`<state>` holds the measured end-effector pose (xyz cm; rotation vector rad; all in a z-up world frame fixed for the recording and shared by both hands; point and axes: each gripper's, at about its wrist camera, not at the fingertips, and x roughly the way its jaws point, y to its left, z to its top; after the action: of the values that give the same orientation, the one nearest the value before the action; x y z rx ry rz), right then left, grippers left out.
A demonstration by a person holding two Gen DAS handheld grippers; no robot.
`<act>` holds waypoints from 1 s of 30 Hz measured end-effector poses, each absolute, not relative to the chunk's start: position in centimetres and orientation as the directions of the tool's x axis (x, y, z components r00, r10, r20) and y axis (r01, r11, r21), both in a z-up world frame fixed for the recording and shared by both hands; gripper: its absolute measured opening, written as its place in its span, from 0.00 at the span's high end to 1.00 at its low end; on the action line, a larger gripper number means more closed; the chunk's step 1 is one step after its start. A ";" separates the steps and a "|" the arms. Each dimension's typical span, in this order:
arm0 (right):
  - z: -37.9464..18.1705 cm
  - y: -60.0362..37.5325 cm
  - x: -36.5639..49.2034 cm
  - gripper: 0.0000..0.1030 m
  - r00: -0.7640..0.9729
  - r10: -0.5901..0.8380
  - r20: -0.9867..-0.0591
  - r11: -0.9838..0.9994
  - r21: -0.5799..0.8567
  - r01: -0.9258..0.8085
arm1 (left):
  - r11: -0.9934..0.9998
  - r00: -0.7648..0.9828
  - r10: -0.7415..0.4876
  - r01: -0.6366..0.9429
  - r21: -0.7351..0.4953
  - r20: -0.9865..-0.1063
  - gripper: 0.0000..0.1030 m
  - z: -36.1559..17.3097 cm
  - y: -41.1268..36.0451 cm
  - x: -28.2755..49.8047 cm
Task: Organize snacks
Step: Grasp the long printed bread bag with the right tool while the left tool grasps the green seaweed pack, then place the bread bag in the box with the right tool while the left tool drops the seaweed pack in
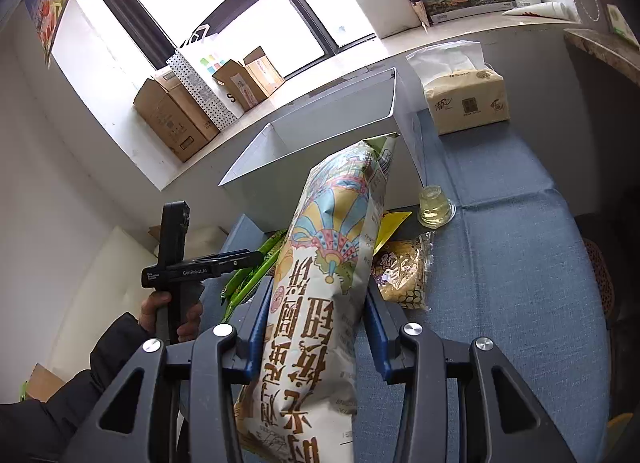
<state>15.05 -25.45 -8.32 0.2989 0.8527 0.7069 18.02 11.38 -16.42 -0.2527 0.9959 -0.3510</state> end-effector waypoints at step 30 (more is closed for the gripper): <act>-5.3 -23.0 17.2 0.55 0.499 0.662 -0.560 0.748 0.446 -0.492 | 0.992 0.778 -0.085 0.008 -0.125 -0.622 0.34 -1.8 4.7 10.2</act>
<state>17.19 -23.03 -5.32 0.2403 0.7794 0.7062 10.18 4.74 -1.77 -0.1179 0.6772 -0.0503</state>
